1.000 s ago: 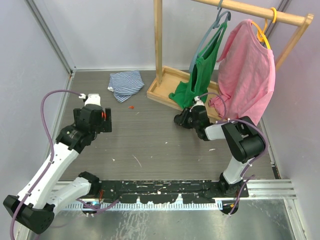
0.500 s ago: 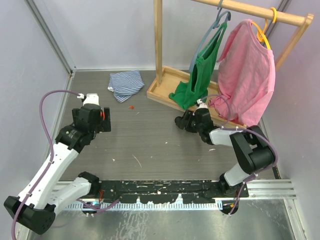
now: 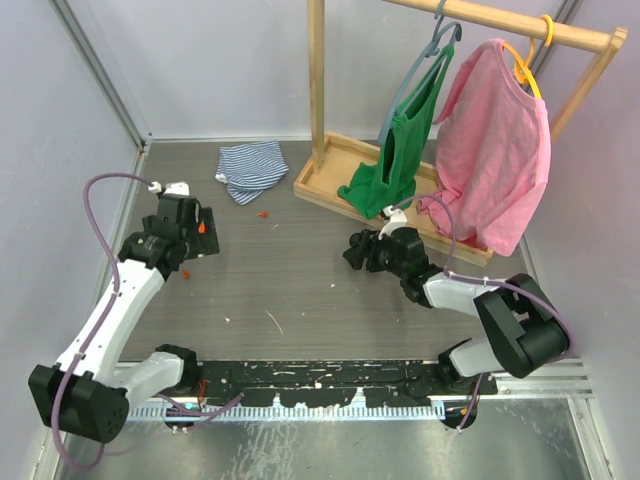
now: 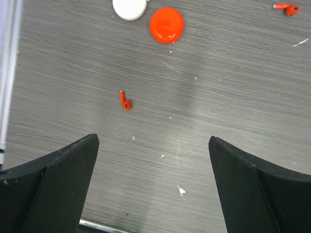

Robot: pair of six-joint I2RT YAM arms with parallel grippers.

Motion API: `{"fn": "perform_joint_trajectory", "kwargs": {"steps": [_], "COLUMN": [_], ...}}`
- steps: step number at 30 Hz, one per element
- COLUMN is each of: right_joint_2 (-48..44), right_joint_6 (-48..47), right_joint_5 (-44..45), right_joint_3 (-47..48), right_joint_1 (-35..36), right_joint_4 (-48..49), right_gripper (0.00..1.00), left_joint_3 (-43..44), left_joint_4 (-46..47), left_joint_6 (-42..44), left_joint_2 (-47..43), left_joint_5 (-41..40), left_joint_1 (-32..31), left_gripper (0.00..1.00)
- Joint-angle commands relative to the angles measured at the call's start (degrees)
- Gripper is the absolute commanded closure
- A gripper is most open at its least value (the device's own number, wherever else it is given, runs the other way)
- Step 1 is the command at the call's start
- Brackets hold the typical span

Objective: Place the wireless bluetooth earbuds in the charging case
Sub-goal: Pick up the charging case at the center of the board.

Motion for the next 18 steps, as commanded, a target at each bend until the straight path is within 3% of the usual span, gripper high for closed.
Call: {"fn": "perform_joint_trajectory", "kwargs": {"steps": [1, 7, 18], "right_joint_2": [-2.97, -3.11, -5.50], "right_joint_6": [-4.84, -3.83, -7.57], "right_joint_5": [-1.81, -6.58, -2.07], "right_joint_3": [-2.72, -5.73, -5.90], "right_joint_1": [2.85, 4.12, 7.09], "right_joint_4": [11.36, 18.93, 17.29], "right_gripper": [0.33, 0.33, 0.31], "left_joint_3": [3.49, 7.56, 20.10], "left_joint_4": [3.10, 3.64, 2.99], "left_joint_6": [-5.36, -6.42, -7.04], "left_joint_2": [2.92, 12.69, 34.37], "left_joint_5": [8.07, 18.29, 19.51], "left_joint_1": [5.58, 14.07, 16.96], "left_gripper": [0.02, 0.02, 0.01]}}
